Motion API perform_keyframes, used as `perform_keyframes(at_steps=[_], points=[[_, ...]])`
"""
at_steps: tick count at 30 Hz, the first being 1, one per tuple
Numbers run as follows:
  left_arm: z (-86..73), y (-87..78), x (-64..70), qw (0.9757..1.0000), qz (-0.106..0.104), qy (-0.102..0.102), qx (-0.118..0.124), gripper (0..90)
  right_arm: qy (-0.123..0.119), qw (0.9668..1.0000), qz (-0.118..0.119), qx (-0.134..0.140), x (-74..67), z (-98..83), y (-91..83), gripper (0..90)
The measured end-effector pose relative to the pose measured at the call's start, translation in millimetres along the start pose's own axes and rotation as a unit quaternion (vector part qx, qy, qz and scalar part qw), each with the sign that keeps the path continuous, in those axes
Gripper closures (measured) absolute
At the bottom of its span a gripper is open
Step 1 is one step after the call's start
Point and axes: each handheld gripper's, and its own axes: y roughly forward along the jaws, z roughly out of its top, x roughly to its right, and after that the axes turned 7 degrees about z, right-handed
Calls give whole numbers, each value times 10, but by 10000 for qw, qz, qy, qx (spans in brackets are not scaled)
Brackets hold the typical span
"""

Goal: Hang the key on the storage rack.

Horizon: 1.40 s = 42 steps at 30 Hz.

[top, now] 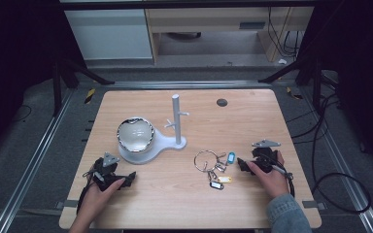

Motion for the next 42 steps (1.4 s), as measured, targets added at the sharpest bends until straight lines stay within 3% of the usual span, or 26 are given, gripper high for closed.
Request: perform_keyframes(at_steps=[8, 12, 14, 15, 16, 17, 21, 22, 24, 26, 27, 30, 32, 34, 35, 37, 39, 40, 41, 42], points=[[1, 1, 10, 10000, 21, -21, 1, 0, -29, 10000, 51, -79, 14, 9, -23, 31], [1, 1, 10, 10000, 19, -23, 0, 0, -65, 9999, 77, -97, 23, 16, -53, 109], [1, 0, 10, 10000, 25, -21, 0, 0, -78, 9998, 101, -172, 18, 37, -95, 221], [1, 0, 10, 10000, 25, -21, 0, 0, -78, 9998, 101, -172, 18, 37, -95, 221], [1, 0, 11, 10000, 23, -26, 0, 0, -86, 9997, 134, -207, 14, 41, -105, 236], [1, 0, 11, 10000, 23, -25, 0, 0, -93, 9990, 345, -269, -21, 64, -158, 278], [0, 0, 15, 10000, 21, -32, 1, 0, -172, 9977, 614, -215, -84, 104, -265, 333], [0, 0, 16, 10000, 20, -33, 2, 0, -297, 9965, 753, -195, -137, 135, -348, 379], [0, 0, 16, 10000, 15, -29, 2, 0, -512, 9955, 754, -241, -194, 156, -409, 447], [0, 0, 17, 10000, 9, -23, 4, 0, -533, 9950, 807, -251, -218, 164, -426, 480], [0, 1, 17, 10000, 5, -21, 6, 0, -640, 9930, 935, -326, -275, 185, -425, 544], [1, 0, 17, 10000, 5, -8, 6, 0, -931, 9895, 1011, -451, -377, 220, -390, 614], [1, 1, 18, 10000, 2, -6, 6, 0, -997, 9879, 1083, -489, -409, 229, -377, 634], [2, 1, 19, 10000, -1, -2, 6, 0, -1186, 9835, 1218, -611, -499, 234, -329, 718], [2, 1, 19, 10000, -1, -2, 6, 0, -1186, 9835, 1218, -611, -499, 234, -329, 718], [2, 2, 20, 10000, -3, -2, 7, 0, -1417, 9781, 1312, -778, -603, 247, -283, 792], [3, 2, 22, 10000, -3, -4, 9, 0, -1478, 9763, 1360, -808, -636, 255, -272, 814], [3, 2, 22, 10000, -4, -2, 8, 0, -1589, 9725, 1447, -899, -704, 273, -253, 836], [3, 2, 22, 10000, -4, -1, 7, 0, -1648, 9708, 1456, -954, -738, 282, -243, 840], [3, 2, 22, 10000, -4, -1, 7, 0, -1648, 9708, 1456, -954, -738, 282, -243, 840]])
